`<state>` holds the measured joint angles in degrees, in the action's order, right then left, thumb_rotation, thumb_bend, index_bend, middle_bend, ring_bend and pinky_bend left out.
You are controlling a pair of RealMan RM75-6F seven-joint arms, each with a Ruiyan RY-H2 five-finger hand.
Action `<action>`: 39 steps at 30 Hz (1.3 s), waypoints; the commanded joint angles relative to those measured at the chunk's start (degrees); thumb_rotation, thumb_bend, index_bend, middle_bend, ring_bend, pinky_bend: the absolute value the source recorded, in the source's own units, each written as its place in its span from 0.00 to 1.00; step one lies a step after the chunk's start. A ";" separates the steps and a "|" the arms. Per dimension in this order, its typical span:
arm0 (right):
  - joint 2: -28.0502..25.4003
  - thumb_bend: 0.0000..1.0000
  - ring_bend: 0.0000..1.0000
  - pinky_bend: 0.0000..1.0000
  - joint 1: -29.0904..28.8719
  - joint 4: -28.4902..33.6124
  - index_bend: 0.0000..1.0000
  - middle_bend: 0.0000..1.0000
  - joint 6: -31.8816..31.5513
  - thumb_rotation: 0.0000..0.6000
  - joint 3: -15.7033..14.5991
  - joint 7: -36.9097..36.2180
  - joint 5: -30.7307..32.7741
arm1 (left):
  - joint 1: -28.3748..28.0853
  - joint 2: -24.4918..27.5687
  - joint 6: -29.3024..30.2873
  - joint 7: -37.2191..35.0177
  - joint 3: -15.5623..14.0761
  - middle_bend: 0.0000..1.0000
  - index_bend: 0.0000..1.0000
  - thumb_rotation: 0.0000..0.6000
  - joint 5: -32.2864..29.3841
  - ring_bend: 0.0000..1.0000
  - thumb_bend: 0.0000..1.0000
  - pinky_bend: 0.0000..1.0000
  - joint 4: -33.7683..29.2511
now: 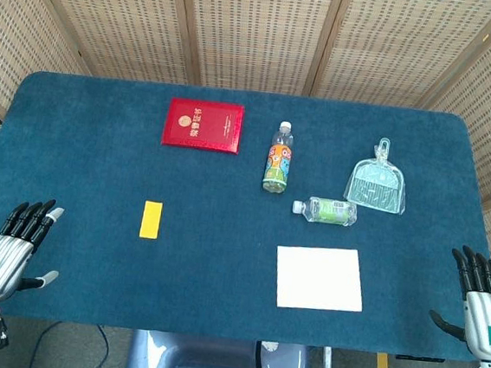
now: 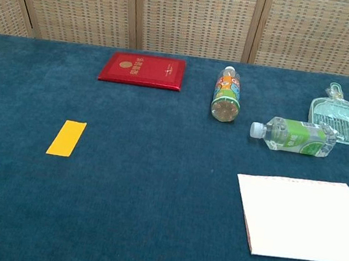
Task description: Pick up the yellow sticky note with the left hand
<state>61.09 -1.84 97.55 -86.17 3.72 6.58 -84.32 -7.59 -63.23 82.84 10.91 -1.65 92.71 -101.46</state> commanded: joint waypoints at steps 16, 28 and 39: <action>-0.56 0.00 0.00 0.00 -0.28 0.30 0.00 0.00 0.62 1.00 1.29 -0.97 2.53 | -7.23 -5.95 -12.98 0.12 3.84 0.00 0.00 1.00 -8.29 0.00 0.00 0.00 4.80; 2.62 0.00 0.00 0.00 -1.54 -6.40 0.01 0.00 -1.20 1.00 0.70 -5.37 -3.71 | -17.30 -19.98 -21.36 -5.05 8.64 0.00 0.39 1.00 -10.04 0.00 0.06 0.00 21.69; 3.10 0.00 0.00 0.00 -1.87 -7.34 0.03 0.00 -0.31 1.00 0.63 -6.11 -2.99 | -20.42 -26.45 -24.40 -8.44 8.79 0.00 0.43 1.00 -12.23 0.00 0.17 0.00 29.32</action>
<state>64.19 -3.71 90.18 -86.50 4.38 0.45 -87.33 -27.57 -88.92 58.77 3.20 7.19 80.64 -72.74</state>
